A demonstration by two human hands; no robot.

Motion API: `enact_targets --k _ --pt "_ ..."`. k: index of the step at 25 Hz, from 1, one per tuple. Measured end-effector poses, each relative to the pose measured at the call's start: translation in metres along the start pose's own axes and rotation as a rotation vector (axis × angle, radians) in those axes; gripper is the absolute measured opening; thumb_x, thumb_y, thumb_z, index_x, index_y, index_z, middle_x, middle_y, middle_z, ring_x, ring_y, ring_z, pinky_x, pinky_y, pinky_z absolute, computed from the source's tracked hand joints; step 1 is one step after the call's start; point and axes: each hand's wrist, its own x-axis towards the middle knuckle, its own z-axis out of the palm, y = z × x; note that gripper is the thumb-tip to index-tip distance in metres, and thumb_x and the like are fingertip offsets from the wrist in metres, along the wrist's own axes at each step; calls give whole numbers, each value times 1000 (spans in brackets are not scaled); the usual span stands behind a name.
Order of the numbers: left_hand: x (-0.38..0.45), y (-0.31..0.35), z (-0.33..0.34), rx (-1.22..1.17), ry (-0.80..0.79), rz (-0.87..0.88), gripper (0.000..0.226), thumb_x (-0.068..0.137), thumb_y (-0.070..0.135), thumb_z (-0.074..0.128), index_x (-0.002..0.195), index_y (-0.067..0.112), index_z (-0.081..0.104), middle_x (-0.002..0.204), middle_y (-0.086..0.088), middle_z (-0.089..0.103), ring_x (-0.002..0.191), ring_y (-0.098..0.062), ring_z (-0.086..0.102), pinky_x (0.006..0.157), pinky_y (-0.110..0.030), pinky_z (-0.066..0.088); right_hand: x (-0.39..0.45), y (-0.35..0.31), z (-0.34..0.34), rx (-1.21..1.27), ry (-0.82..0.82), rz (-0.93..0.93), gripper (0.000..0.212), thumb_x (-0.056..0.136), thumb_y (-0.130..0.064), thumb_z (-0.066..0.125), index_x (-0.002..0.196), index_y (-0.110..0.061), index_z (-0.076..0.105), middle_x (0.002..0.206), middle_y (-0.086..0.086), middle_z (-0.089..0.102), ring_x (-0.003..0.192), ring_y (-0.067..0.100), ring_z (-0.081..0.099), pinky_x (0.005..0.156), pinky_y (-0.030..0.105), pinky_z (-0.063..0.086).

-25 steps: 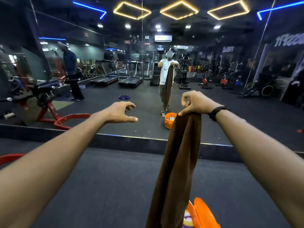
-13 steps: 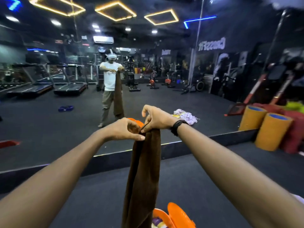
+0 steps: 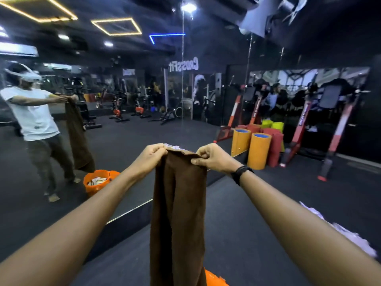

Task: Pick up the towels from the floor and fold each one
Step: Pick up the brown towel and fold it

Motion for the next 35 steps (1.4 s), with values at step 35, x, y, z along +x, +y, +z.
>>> enact_targets --k 35 --pt "87 39 62 135 -210 124 13 86 26 70 83 14 75 79 -8 73 70 -11 64 76 -31 51 -102 43 -94 -88 -46 440 7 85 -24 71 80 -19 71 73 -9 72 66 2 65 63 18 53"
